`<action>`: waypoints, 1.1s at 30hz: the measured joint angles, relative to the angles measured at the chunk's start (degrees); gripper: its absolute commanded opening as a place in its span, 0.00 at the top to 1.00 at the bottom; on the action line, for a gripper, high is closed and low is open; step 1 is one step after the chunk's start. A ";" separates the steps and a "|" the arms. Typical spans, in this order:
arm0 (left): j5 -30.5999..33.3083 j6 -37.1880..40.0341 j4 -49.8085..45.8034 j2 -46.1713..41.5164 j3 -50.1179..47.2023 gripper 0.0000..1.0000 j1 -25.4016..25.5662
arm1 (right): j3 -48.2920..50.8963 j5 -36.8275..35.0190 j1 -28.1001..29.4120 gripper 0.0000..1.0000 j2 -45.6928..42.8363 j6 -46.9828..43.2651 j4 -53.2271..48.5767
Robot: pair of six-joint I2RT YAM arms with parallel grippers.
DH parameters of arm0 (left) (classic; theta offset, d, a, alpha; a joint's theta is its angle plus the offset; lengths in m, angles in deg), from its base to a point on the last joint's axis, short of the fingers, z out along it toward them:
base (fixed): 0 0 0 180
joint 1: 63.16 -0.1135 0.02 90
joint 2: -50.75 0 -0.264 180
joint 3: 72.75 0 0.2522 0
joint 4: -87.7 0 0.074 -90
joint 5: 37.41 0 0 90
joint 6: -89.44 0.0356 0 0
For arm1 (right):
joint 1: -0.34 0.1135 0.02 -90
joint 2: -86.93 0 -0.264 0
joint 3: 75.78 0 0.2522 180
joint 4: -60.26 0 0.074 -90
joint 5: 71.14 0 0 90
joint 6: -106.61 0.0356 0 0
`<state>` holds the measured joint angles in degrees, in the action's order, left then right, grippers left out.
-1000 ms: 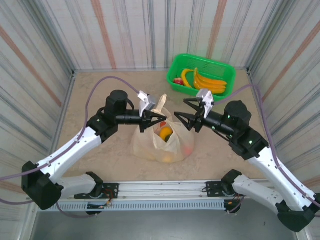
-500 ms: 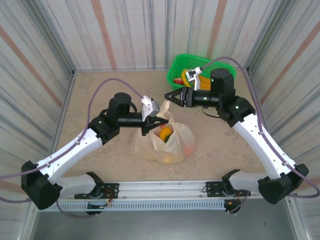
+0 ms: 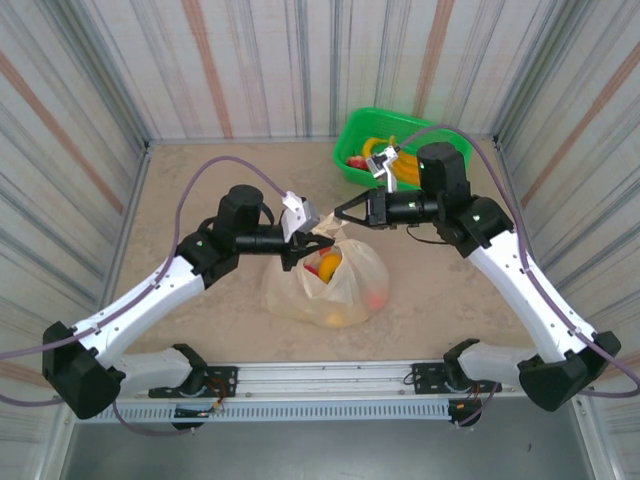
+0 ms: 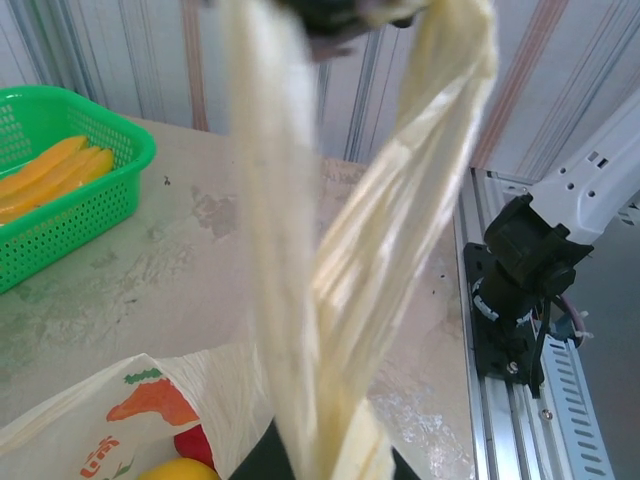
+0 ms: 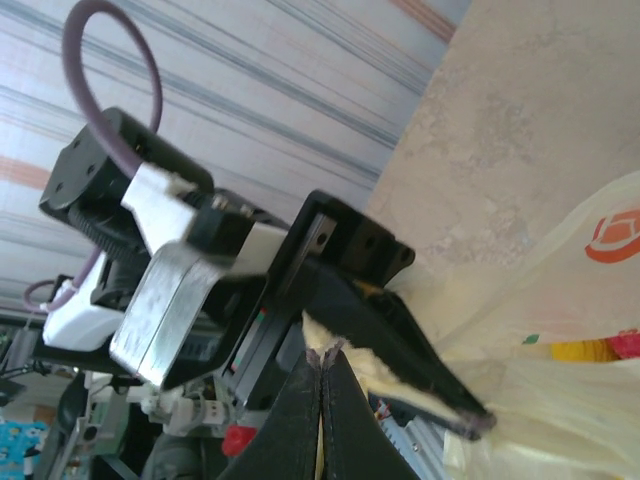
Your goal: Place the fake fruits into the plastic bag and tie a complex knot
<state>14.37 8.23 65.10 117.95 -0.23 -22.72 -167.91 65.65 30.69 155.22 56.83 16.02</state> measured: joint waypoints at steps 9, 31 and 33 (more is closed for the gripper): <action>-0.70 -1.75 5.81 -0.81 -1.44 1.00 -0.66 | 1.92 -2.36 -3.48 1.00 -3.58 -2.16 -4.13; -3.56 -4.83 8.81 -1.60 -4.09 1.00 -2.64 | 3.61 -2.19 -6.91 1.00 -5.75 -3.41 -4.74; -3.67 -5.64 9.03 -1.64 -4.09 1.00 -3.04 | 3.61 -2.08 -6.78 1.00 -5.88 -3.45 -4.74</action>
<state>10.70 2.60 74.13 116.31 -4.32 -25.75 -164.30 63.57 23.91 149.34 53.38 11.28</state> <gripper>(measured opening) 0.048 0.045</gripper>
